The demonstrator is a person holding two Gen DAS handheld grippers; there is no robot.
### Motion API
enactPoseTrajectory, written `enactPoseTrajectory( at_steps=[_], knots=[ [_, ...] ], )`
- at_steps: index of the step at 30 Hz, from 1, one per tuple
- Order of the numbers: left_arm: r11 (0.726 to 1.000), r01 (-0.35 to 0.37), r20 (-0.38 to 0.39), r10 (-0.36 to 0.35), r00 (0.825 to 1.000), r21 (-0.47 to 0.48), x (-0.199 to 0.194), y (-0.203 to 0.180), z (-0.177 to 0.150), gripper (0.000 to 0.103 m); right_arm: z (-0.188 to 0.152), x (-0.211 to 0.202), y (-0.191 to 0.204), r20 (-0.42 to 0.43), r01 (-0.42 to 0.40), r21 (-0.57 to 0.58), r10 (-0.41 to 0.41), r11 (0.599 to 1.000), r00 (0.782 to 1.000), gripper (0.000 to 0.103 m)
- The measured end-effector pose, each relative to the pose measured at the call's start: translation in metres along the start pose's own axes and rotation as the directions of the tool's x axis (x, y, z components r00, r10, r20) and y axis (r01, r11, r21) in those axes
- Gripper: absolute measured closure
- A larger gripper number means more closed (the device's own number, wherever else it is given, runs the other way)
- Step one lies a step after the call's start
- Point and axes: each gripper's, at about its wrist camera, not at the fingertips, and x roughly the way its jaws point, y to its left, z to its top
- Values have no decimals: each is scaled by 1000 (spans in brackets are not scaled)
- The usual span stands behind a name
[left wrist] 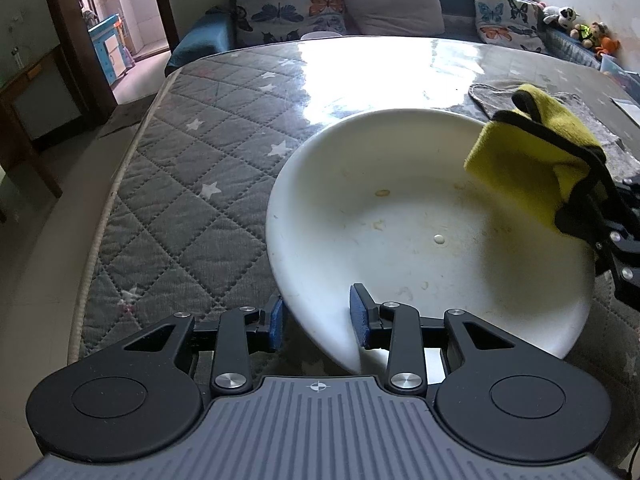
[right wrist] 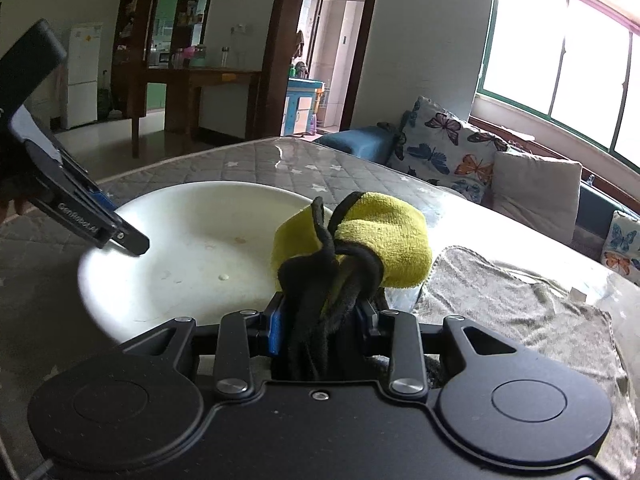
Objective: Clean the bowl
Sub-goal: 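Hold the bowl rim with the left tool while the right tool moves the cloth across the bowl interior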
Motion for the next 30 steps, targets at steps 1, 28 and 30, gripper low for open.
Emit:
enactPoseTrajectory(
  at_steps=[1, 28, 30],
  knots=[
    [1000, -1, 1, 1, 1000, 1, 0, 0, 0, 66, 1, 2, 0, -1, 0, -3, 0, 1000, 1000, 67],
    [1000, -8, 1, 8, 1000, 12, 1, 0, 0, 65, 24, 42, -1, -45, -32, -152, 25, 988, 999, 67],
    [1000, -7, 0, 7, 1000, 11, 1, 0, 0, 64, 24, 44, 0, -50, -40, -162, 32, 986, 998, 67]
  ],
)
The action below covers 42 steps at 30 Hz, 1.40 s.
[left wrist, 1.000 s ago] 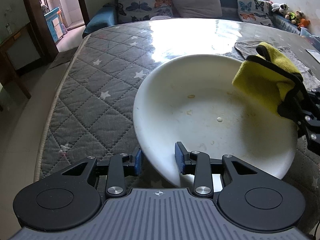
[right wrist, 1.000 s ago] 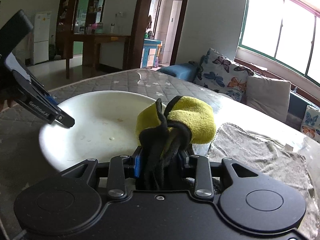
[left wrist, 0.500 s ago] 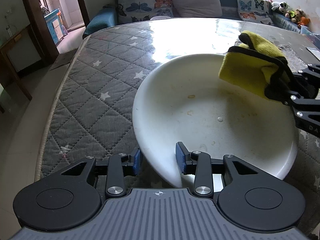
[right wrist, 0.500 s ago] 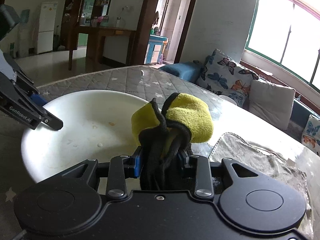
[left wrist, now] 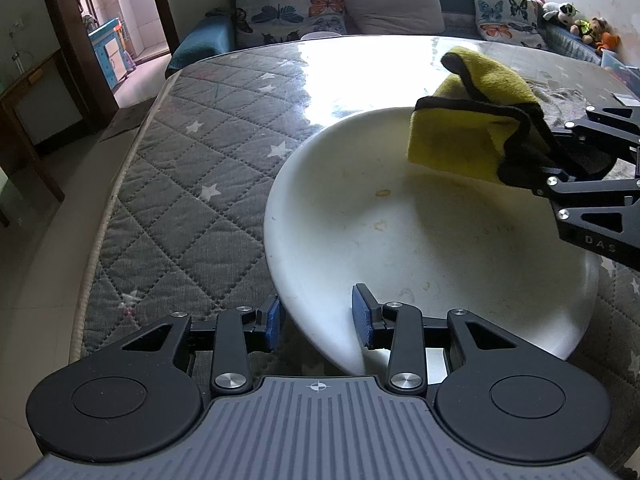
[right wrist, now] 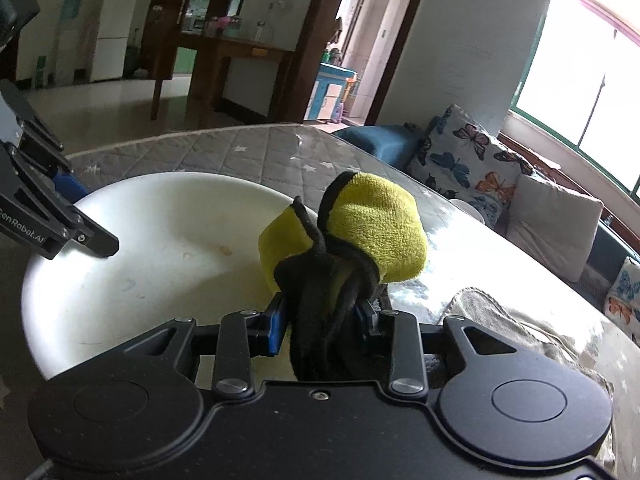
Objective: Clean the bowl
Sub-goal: 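Hold the bowl rim with the left tool while the right tool moves the cloth across the bowl interior, then hold the bowl rim with the left tool while the right tool scrubs the cloth on the bowl bottom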
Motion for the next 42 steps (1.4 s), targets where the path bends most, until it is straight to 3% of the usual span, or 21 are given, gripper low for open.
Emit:
enactPoseTrajectory(
  at_steps=[17, 42],
  knots=[
    [1000, 0, -2, 0, 1000, 2, 0, 3, -1, 64, 6, 13, 1, -49, -41, -25, 40, 999, 998, 67],
    [1000, 4, -1, -4, 1000, -12, 1, 4, -2, 61, 1, 7, 3, -100, -134, 72, 141, 988, 985, 67]
  ],
)
